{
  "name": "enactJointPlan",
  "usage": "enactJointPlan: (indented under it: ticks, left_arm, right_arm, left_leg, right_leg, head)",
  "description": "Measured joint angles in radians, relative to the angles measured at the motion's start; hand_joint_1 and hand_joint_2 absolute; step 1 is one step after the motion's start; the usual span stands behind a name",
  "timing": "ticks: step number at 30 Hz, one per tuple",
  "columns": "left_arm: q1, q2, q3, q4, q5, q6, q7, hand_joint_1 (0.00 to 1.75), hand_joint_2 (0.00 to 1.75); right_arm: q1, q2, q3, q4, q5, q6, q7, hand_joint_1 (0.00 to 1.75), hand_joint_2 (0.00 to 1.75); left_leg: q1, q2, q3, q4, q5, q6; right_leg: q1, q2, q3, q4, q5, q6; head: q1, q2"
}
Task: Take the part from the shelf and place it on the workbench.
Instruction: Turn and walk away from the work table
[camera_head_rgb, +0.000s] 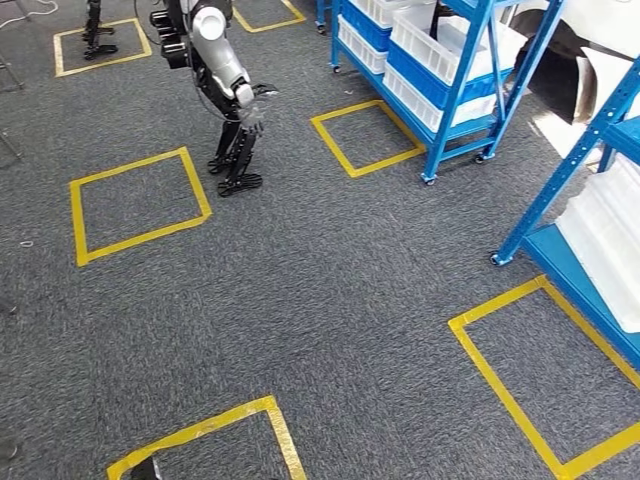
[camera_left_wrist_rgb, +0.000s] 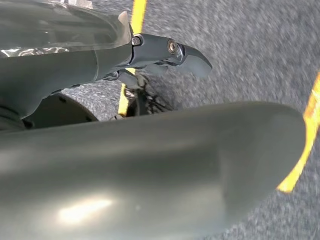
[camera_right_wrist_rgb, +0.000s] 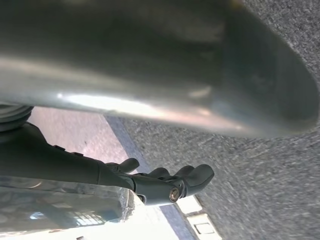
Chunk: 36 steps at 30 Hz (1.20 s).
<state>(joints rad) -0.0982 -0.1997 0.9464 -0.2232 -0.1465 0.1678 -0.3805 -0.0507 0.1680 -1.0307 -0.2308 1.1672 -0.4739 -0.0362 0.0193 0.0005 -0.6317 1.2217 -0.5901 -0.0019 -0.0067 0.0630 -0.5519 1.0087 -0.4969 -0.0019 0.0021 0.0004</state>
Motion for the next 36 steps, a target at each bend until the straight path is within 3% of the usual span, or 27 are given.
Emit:
enactJointPlan:
  ticks: [2, 4, 6, 8, 10, 12, 13, 14, 17, 19, 21, 23, 24, 26, 27, 28, 29, 30, 32, 34, 36]
  left_arm:
    - [-0.001, 0.0, 0.001, 0.0, -0.001, 0.0, 0.0, 0.0, 0.0]
    - [-0.002, 0.001, 0.004, 0.0, -0.002, 0.001, 0.0, 0.0, 0.0]
    - [-0.003, 0.0, 0.007, 0.0, 0.0, 0.003, 0.0, 0.0, 0.0]
    - [-0.004, 0.0, 0.009, 0.0, 0.001, 0.004, 0.0, 0.0, 0.0]
    - [-0.003, -0.001, 0.012, 0.0, 0.0, 0.006, 0.001, 0.0, 0.0]
    - [-0.001, 0.0, 0.013, 0.0, 0.0, 0.008, 0.001, 0.0, 0.0]
    - [-0.001, 0.0, 0.014, 0.0, 0.0, 0.009, 0.002, 0.0, 0.0]
    - [-0.001, 0.0, 0.014, 0.0, 0.0, 0.009, 0.002, 0.0, 0.0]
    - [-0.002, -0.001, 0.014, 0.0, 0.0, 0.009, 0.002, 0.0, 0.0]
    - [-0.002, -0.001, 0.014, 0.0, 0.0, 0.009, 0.002, 0.0, 0.0]
    - [-0.004, -0.002, 0.014, 0.0, 0.0, 0.008, 0.002, 0.0, 0.0]
    - [-0.007, -0.003, 0.014, 0.0, 0.0, 0.006, 0.002, 0.0, 0.0]
    - [-0.007, -0.003, 0.014, 0.0, 0.0, 0.006, 0.002, 0.0, 0.0]
    - [-0.005, -0.002, 0.014, 0.0, 0.0, 0.004, 0.002, 0.0, 0.0]
    - [-0.003, -0.002, 0.014, 0.0, 0.0, 0.005, 0.002, 0.0, 0.0]
    - [-0.002, -0.002, 0.014, 0.0, 0.0, 0.005, 0.002, 0.0, 0.0]
    - [-0.002, -0.002, 0.014, 0.0, 0.0, 0.005, 0.001, 0.0, 0.0]
    - [-0.002, -0.002, 0.015, 0.0, 0.0, 0.005, 0.001, 0.0, 0.0]
    - [-0.002, -0.002, 0.015, 0.0, 0.0, 0.006, 0.001, 0.0, 0.0]
    - [-0.003, -0.002, 0.015, 0.0, -0.001, 0.007, 0.002, 0.0, 0.0]
    - [-0.003, -0.002, 0.016, 0.0, 0.0, 0.008, 0.002, 0.0, 0.0]
  right_arm:
    - [0.0, 0.001, 0.0, 0.001, 0.001, 0.003, 0.0, 0.0, 0.0]
    - [0.0, 0.002, 0.0, 0.001, 0.002, 0.004, 0.0, 0.0, 0.0]
    - [0.004, 0.002, 0.0, 0.002, 0.004, 0.004, 0.0, 0.0, 0.0]
    - [0.005, 0.001, 0.0, 0.002, 0.005, 0.004, 0.0, 0.0, 0.0]
    - [0.0, 0.001, 0.0, 0.002, 0.007, 0.004, 0.0, 0.0, 0.0]
    - [-0.002, 0.001, 0.0, 0.002, 0.009, 0.004, 0.0, 0.0, 0.0]
    - [0.0, 0.001, 0.0, 0.002, 0.01, 0.004, 0.0, 0.0, 0.0]
    - [0.001, 0.001, 0.0, 0.002, 0.011, 0.004, 0.0, 0.0, 0.0]
    - [0.002, 0.0, 0.0, 0.002, 0.012, 0.004, 0.001, 0.0, 0.0]
    - [-0.001, 0.0, 0.0, 0.002, 0.012, 0.004, 0.001, 0.0, 0.0]
    - [0.0, 0.0, 0.001, 0.002, 0.012, 0.005, 0.001, 0.0, 0.0]
    - [0.002, 0.0, 0.001, 0.002, 0.013, 0.005, 0.001, 0.0, 0.0]
    - [0.002, 0.0, 0.001, 0.002, 0.014, 0.006, 0.001, 0.0, 0.0]
    - [0.0, 0.0, 0.002, 0.002, 0.015, 0.008, 0.001, 0.0, 0.0]
    - [-0.001, 0.0, 0.003, 0.002, 0.016, 0.009, 0.002, 0.0, 0.0]
    - [-0.001, 0.0, 0.005, 0.002, 0.017, 0.011, 0.002, 0.0, 0.0]
    - [0.0, 0.001, 0.006, 0.003, 0.018, 0.012, 0.003, 0.0, 0.0]
    - [0.0, 0.001, 0.007, 0.003, 0.019, 0.014, 0.004, 0.0, 0.0]
    - [0.0, 0.002, 0.008, 0.004, 0.021, 0.016, 0.007, 0.0, 0.0]
    - [0.0, 0.003, 0.008, 0.004, 0.023, 0.018, 0.008, 0.0, 0.0]
    - [0.003, 0.003, 0.008, 0.005, 0.024, 0.019, 0.008, 0.0, 0.0]
  left_leg:
    - [0.003, -0.037, 0.043, -0.122, 0.066, 0.006]
    - [0.002, -0.062, 0.058, -0.17, 0.078, 0.011]
    - [0.0, -0.051, 0.06, -0.176, 0.079, 0.019]
    - [0.003, -0.033, 0.066, -0.182, 0.08, 0.029]
    - [0.003, -0.008, 0.072, -0.186, 0.077, 0.037]
    - [0.002, 0.017, 0.075, -0.185, 0.072, 0.04]
    - [0.002, 0.027, 0.078, -0.185, 0.069, 0.039]
    - [0.002, 0.036, 0.082, -0.185, 0.065, 0.038]
    - [0.0, 0.06, 0.1, -0.187, 0.052, 0.029]
    - [-0.003, 0.076, 0.106, -0.189, 0.046, 0.019]
    - [-0.004, 0.088, 0.113, -0.194, 0.043, 0.008]
    - [-0.001, 0.066, 0.112, -0.175, 0.023, 0.0]
    - [-0.001, 0.046, 0.096, -0.139, 0.0, -0.002]
    - [-0.001, 0.016, 0.033, -0.008, -0.062, -0.004]
    - [-0.001, 0.012, 0.0, 0.054, -0.081, -0.004]
    - [-0.001, 0.01, -0.021, 0.087, -0.081, -0.004]
    - [-0.001, 0.009, -0.024, 0.08, -0.059, -0.004]
    - [0.0, 0.005, -0.011, 0.035, -0.021, -0.002]
    - [0.004, -0.026, 0.038, -0.096, 0.055, 0.001]
    - [0.006, -0.056, 0.064, -0.166, 0.078, 0.004]
    - [0.004, -0.052, 0.068, -0.172, 0.074, 0.011]
  right_leg:
    - [0.001, 0.024, 0.004, 0.005, -0.007, 0.008]
    - [-0.001, 0.042, -0.001, 0.007, -0.009, 0.02]
    - [-0.005, 0.05, -0.005, 0.005, -0.01, 0.032]
    - [-0.004, 0.013, -0.017, 0.034, -0.032, 0.044]
    - [-0.004, -0.038, -0.067, 0.142, -0.086, 0.054]
    - [-0.007, -0.054, -0.133, 0.265, -0.129, 0.061]
    - [-0.008, -0.057, -0.146, 0.285, -0.124, 0.063]
    - [-0.008, -0.059, -0.139, 0.264, -0.099, 0.063]
    - [-0.001, -0.098, -0.05, 0.071, 0.0, 0.051]
    - [0.009, -0.116, -0.026, 0.014, 0.012, 0.037]
    - [0.011, -0.099, -0.026, 0.01, 0.012, 0.024]
    - [0.006, -0.083, -0.02, 0.0, 0.016, 0.011]
    - [0.003, -0.075, -0.017, -0.004, 0.017, 0.004]
    - [0.003, -0.056, -0.016, -0.005, 0.016, -0.004]
    - [0.004, -0.044, -0.015, -0.005, 0.015, -0.006]
    - [0.004, -0.031, -0.013, -0.004, 0.014, -0.006]
    - [0.005, -0.017, -0.011, -0.003, 0.013, -0.006]
    - [0.004, -0.003, -0.007, -0.003, 0.011, -0.004]
    - [0.006, 0.022, -0.003, 0.003, 0.004, 0.003]
    - [0.006, 0.041, -0.008, 0.009, 0.001, 0.012]
    - [0.002, 0.058, -0.013, 0.008, 0.001, 0.023]
  head:
    - [0.001, 0.0]
    - [0.001, 0.0]
    - [0.001, 0.0]
    - [0.002, 0.0]
    - [0.003, 0.0]
    - [0.003, 0.0]
    - [0.003, 0.0]
    - [0.003, 0.0]
    - [0.003, 0.0]
    - [0.002, 0.0]
    - [0.002, 0.0]
    - [0.001, 0.0]
    - [0.0, 0.0]
    - [-0.001, 0.0]
    - [-0.002, 0.0]
    - [-0.002, 0.0]
    - [-0.002, 0.0]
    - [-0.002, 0.0]
    - [-0.002, 0.0]
    - [-0.001, 0.0]
    - [-0.001, 0.0]
